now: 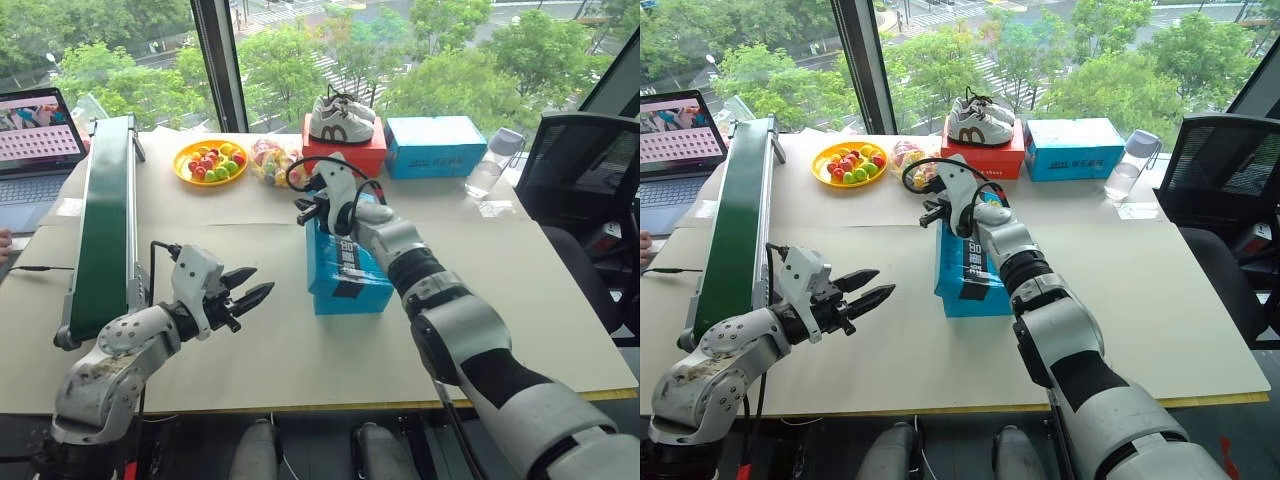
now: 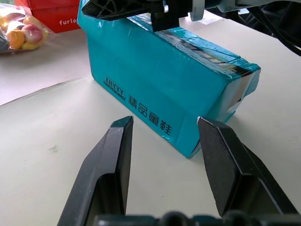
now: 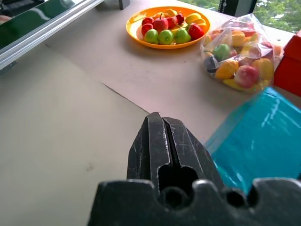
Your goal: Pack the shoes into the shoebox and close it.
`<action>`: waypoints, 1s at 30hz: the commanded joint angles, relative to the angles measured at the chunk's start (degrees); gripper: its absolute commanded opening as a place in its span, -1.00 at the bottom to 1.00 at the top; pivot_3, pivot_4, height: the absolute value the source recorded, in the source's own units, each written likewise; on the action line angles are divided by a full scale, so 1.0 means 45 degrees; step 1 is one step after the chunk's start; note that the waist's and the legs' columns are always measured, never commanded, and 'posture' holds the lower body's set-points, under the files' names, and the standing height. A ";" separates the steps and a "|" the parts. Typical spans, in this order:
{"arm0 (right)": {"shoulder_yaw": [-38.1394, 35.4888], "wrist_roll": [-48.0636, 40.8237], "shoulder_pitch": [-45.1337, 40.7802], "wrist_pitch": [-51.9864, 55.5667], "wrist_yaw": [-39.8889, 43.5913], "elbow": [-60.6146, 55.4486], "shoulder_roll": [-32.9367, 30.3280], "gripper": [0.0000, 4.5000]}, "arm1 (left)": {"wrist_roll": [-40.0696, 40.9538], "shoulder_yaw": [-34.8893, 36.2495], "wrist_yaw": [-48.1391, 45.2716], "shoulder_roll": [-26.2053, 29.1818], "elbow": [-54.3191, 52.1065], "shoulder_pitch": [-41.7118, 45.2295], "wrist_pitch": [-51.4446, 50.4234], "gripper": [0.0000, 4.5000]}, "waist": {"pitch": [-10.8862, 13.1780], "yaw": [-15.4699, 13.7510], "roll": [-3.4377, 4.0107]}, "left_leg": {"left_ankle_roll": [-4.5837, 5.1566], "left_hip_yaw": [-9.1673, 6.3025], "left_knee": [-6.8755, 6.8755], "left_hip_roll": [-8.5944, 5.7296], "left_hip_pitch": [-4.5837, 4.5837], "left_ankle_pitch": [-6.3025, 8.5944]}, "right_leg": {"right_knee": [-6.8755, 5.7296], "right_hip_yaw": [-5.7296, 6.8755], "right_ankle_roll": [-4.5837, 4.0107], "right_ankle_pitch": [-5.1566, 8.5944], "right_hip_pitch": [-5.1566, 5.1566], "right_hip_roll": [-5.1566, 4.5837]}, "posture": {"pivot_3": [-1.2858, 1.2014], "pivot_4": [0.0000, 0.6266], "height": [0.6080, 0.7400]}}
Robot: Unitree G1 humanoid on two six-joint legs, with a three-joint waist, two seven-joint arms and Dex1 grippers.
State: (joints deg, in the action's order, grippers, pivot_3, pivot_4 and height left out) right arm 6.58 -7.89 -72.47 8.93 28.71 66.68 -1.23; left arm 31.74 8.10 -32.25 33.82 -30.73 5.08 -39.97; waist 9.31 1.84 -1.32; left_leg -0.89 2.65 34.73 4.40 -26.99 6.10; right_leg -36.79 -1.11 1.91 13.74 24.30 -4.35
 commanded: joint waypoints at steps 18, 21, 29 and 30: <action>-0.0899 0.1511 0.0764 -0.0329 -0.0555 0.1923 0.0280 -0.99 | 0.0696 0.0437 0.0701 -0.0002 -0.1287 -0.0370 -0.0452 0.04 | -0.0004 -0.0232 -0.0005 | -0.0030 -0.0001 0.0003 -0.0003 0.0007 0.0018 | 0.0002 0.0010 -0.0001 0.0001 -0.0014 -0.0005 | 0.03 -0.52 0.99; -0.0708 0.2050 0.1223 -0.0316 -0.0792 0.2205 0.0271 -0.99 | 0.0814 0.0428 0.0792 0.0000 -0.1438 -0.0412 -0.0607 0.04 | -0.0010 -0.0238 -0.0007 | -0.0032 -0.0002 0.0003 -0.0003 0.0030 0.0019 | 0.0003 0.0012 -0.0001 0.0001 -0.0035 -0.0006 | 0.03 -0.52 0.99; -0.1193 0.2252 0.1462 -0.0512 -0.0659 0.2163 0.0070 -0.99 | 0.1030 0.0372 0.0895 0.0075 -0.1522 -0.0299 -0.0848 0.04 | -0.0090 -0.0276 -0.0071 | -0.0101 -0.0003 -0.0003 -0.0004 0.0149 0.0063 | 0.0013 0.0026 -0.0030 0.0033 -0.0090 -0.0016 | 0.03 -0.52 0.99; -0.1345 0.2140 0.1344 -0.0586 -0.0579 0.2091 0.0028 -0.99 | 0.1051 0.0354 0.0881 0.0079 -0.1508 -0.0271 -0.0853 0.04 | -0.0098 -0.0276 -0.0079 | -0.0101 -0.0005 -0.0003 -0.0004 0.0150 0.0063 | 0.0012 0.0027 -0.0033 0.0034 -0.0090 -0.0016 | 0.03 -0.52 0.99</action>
State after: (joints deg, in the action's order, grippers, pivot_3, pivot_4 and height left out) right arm 1.47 1.41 -68.82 5.20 25.85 72.68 0.37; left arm 35.91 9.21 -28.21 33.82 -35.45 3.33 -44.02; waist 8.87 0.60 -1.67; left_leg -1.35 2.63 34.71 4.38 -26.31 6.38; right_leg -36.74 -0.99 1.70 13.92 23.90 -4.43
